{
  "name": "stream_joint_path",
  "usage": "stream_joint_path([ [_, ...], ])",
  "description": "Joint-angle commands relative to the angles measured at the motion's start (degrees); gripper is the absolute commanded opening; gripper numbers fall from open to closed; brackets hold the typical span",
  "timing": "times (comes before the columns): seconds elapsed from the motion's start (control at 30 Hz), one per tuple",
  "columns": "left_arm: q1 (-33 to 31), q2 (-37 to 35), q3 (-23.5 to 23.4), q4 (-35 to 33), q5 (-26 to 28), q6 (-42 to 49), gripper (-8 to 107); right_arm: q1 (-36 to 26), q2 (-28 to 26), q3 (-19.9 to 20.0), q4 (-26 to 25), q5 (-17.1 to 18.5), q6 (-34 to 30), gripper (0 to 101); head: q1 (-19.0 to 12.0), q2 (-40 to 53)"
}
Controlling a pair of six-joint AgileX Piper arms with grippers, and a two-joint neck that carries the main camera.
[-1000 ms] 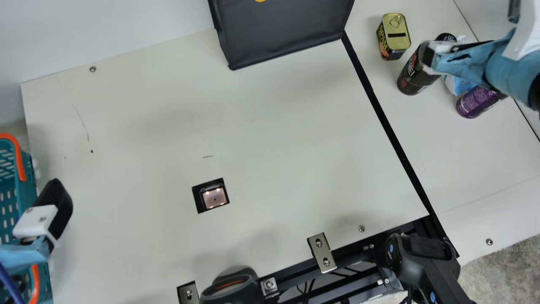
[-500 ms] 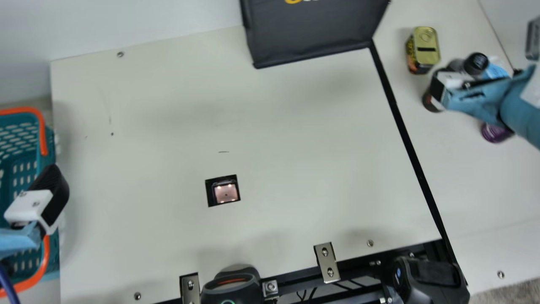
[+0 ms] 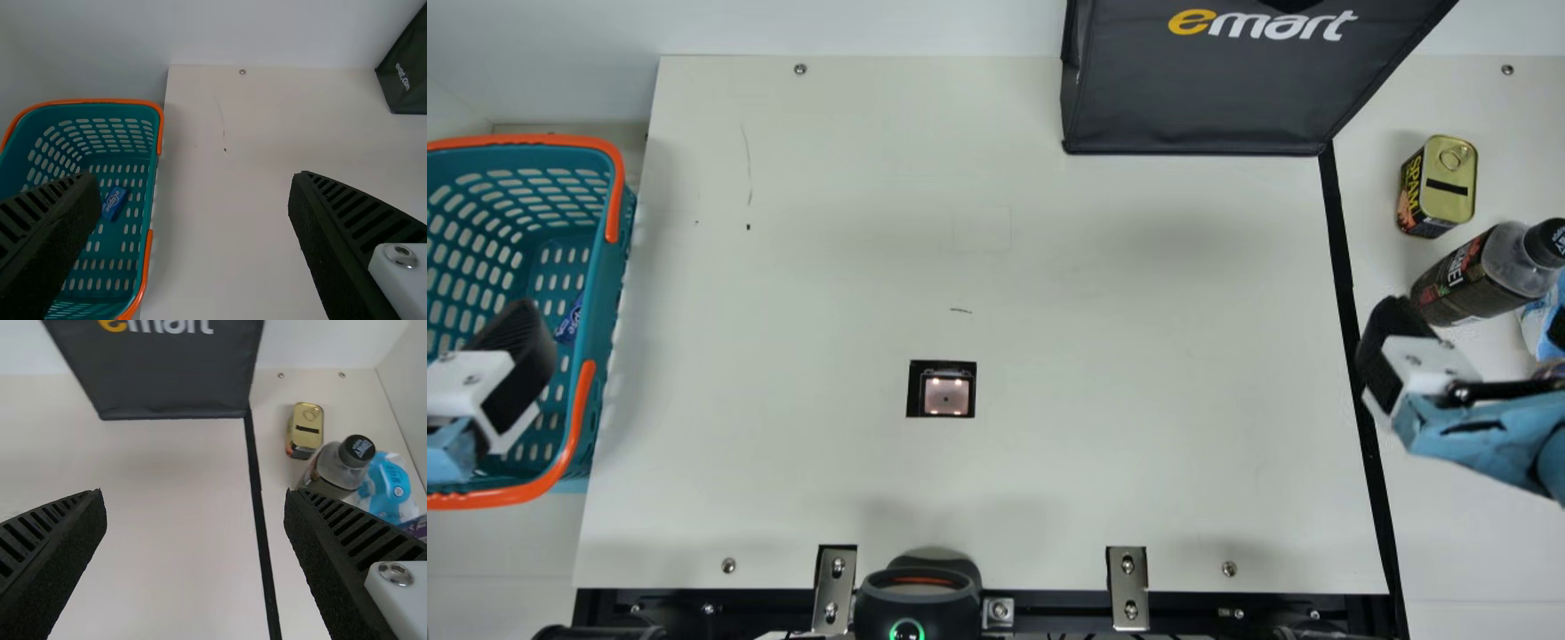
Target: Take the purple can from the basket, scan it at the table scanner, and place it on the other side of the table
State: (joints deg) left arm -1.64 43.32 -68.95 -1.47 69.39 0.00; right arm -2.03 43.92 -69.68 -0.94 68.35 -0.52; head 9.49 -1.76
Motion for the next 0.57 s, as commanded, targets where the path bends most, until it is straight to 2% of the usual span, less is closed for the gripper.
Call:
stream_joint_path([
  [0.0,0.0,0.0,0.0,0.0,0.0,0.0,90,2.61,-1.25,-0.09,0.14,1.11,0.5,95,-1.57,0.18],
  [0.53,0.0,0.0,0.0,0.0,0.16,0.0,90,2.84,-1.43,-0.07,0.36,1.62,0.52,95,-1.57,0.18],
])
